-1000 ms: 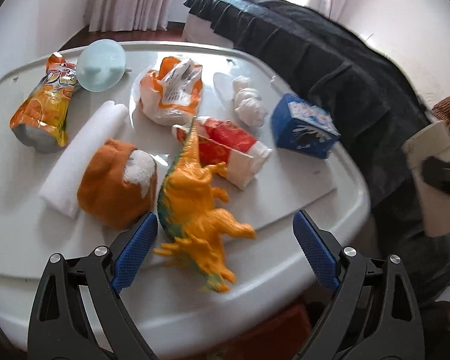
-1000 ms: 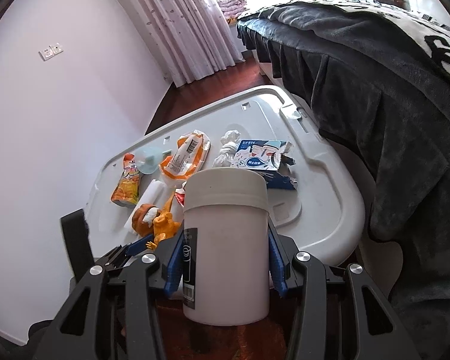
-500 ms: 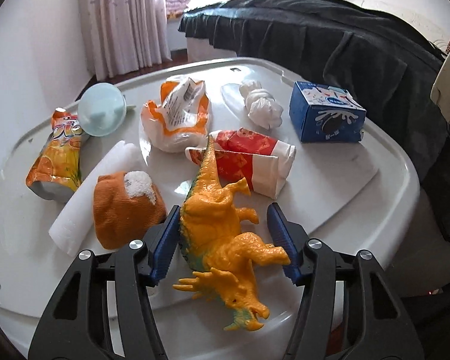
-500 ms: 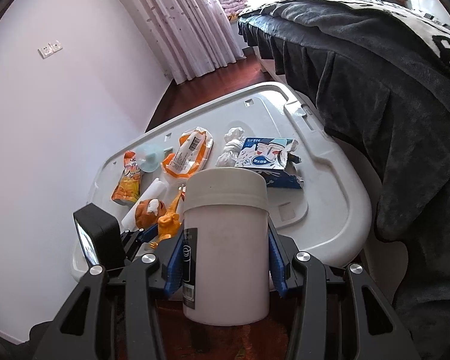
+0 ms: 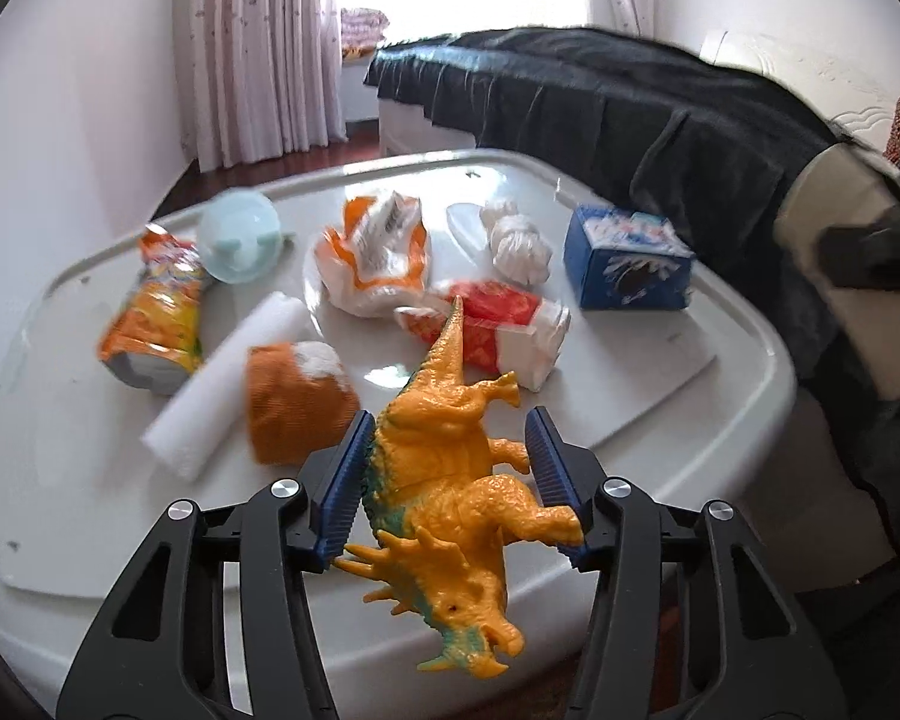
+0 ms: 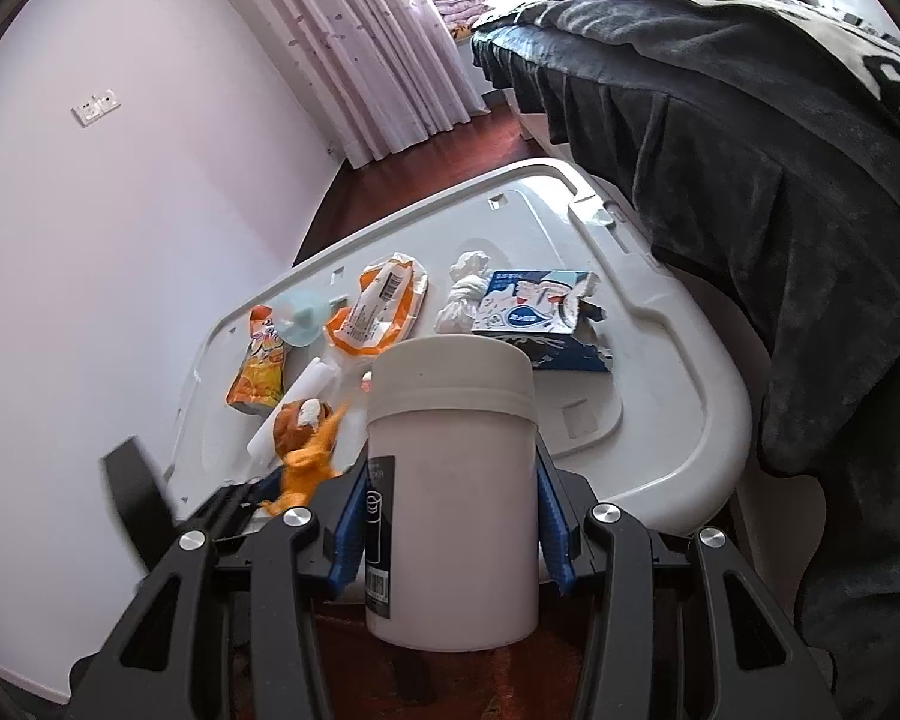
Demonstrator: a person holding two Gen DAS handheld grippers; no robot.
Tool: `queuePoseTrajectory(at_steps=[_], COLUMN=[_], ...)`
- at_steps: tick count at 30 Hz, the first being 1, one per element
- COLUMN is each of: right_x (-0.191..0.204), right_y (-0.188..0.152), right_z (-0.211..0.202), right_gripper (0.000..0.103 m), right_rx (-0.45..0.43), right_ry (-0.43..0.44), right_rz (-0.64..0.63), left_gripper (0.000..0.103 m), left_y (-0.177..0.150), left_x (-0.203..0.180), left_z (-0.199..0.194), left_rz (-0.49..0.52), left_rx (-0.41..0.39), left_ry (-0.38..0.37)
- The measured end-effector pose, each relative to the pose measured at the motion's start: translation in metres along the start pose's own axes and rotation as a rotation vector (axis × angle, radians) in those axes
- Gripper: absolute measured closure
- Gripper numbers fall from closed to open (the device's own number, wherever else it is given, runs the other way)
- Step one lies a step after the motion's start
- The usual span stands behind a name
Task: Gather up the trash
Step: 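Grasp the orange dinosaur with the left tool while the right tool holds the jar, then carry the dinosaur and jar over the bin and release both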
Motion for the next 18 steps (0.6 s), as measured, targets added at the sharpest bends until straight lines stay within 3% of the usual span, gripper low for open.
queuePoseTrajectory(at_steps=[11, 18], right_x=[0.012, 0.052], right_y=[-0.002, -0.026], right_z=[0.005, 0.0], right_gripper=[0.057, 0.057], right_rx=[0.001, -0.007], right_ry=[0.001, 0.063], right_rz=[-0.022, -0.146], left_gripper=[0.052, 0.052], left_y=[0.005, -0.033], left_x=[0.023, 0.028], left_z=[-0.087, -0.164], left_rz=[-0.039, -0.052], left_rx=[-0.092, -0.101], left_ry=[0.052, 0.16])
Point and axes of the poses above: each gripper's, at about its wrist camera, not at the fingertips, and z roughly the way its jaws point, x to its left, y to its top, the point moved 6 cm from there along z, roughly the way its jaws point, and after that the axes turned 1 degree about -y, right-handed, at the moved point
